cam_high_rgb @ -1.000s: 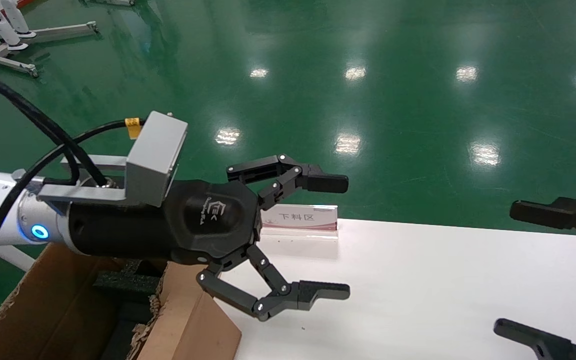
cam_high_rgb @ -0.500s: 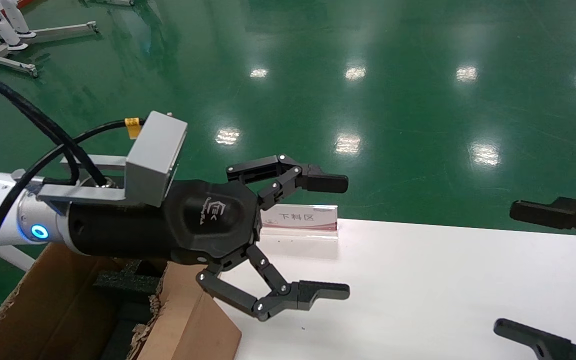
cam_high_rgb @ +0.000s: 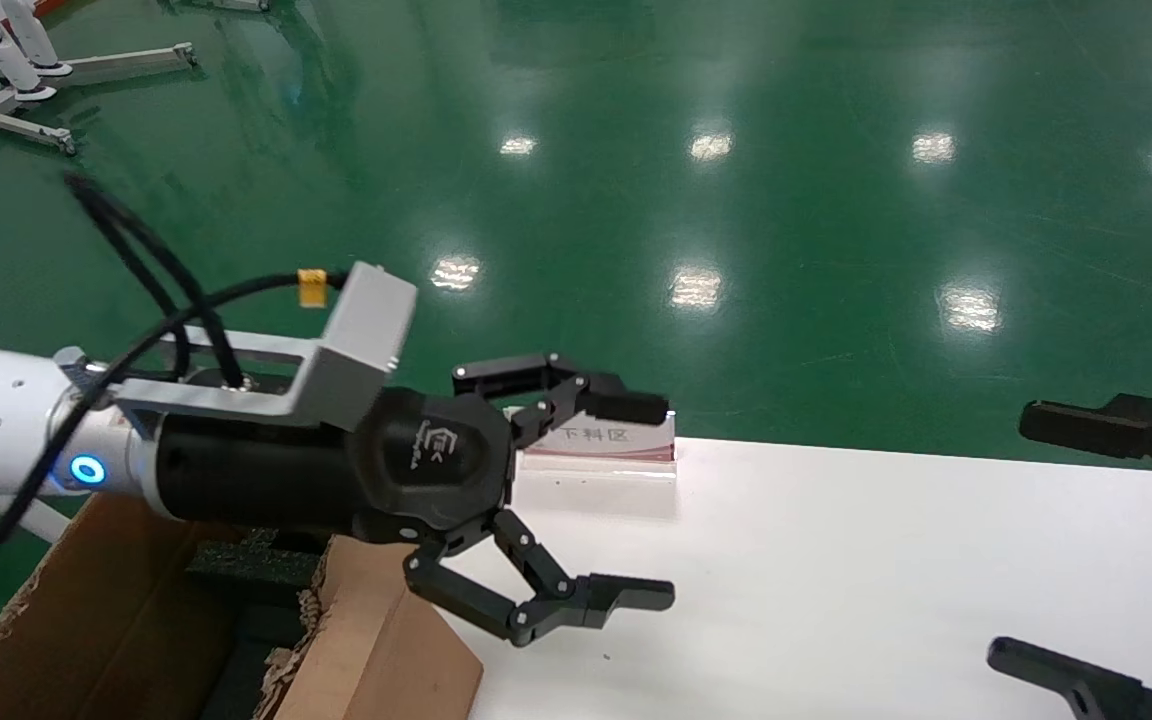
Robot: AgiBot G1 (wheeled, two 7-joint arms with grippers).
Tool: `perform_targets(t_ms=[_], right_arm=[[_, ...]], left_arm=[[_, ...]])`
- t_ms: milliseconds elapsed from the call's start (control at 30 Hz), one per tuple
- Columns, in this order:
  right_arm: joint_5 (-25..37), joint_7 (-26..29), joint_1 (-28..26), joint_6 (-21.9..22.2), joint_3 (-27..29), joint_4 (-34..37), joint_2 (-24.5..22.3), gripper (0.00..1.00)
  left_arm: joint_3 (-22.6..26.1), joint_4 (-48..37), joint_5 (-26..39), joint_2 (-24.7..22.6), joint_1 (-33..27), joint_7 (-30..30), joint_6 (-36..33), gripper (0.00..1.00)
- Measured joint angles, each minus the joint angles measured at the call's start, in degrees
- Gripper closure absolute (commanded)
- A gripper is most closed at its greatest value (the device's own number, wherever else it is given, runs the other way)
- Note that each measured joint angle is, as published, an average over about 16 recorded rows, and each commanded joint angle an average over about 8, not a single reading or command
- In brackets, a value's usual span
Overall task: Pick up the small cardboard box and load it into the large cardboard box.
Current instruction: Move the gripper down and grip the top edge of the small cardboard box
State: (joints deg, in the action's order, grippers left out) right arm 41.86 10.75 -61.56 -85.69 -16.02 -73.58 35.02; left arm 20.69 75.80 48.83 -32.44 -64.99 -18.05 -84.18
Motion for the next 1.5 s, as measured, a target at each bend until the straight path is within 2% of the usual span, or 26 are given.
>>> perform_targets(t_ms=[167,400,633,833,1133,1333,1500], right_arm=[[0.0,0.0,0.0,0.0,0.0,0.0,0.0,0.00],[0.0,0.0,0.0,0.0,0.0,0.0,0.0,0.00],[0.0,0.0,0.0,0.0,0.0,0.0,0.0,0.00],[0.0,0.0,0.0,0.0,0.0,0.0,0.0,0.00],[0.0,0.0,0.0,0.0,0.0,0.0,0.0,0.00],[0.0,0.0,0.0,0.0,0.0,0.0,0.0,0.00],[0.0,0.0,0.0,0.0,0.0,0.0,0.0,0.00]], left_arm=[[3.7,2.1,6.0,0.7,-4.3,-6.0,0.1,0.00],[11.7,5.2,16.8,0.2,-14.2,-17.8,-2.1,0.00],[22.6,7.4,27.4,-2.7,-26.8,-32.1,-7.1,0.00],[33.1,8.3,33.2,-6.2,-37.4,-44.3,-11.2,0.00],[49.5,8.8,35.9,-11.3,-51.5,-60.0,-14.3,0.00],[59.9,8.9,34.6,-13.9,-59.1,-68.0,-15.0,0.00],[67.0,9.0,32.0,-14.9,-63.2,-73.0,-15.2,0.00]])
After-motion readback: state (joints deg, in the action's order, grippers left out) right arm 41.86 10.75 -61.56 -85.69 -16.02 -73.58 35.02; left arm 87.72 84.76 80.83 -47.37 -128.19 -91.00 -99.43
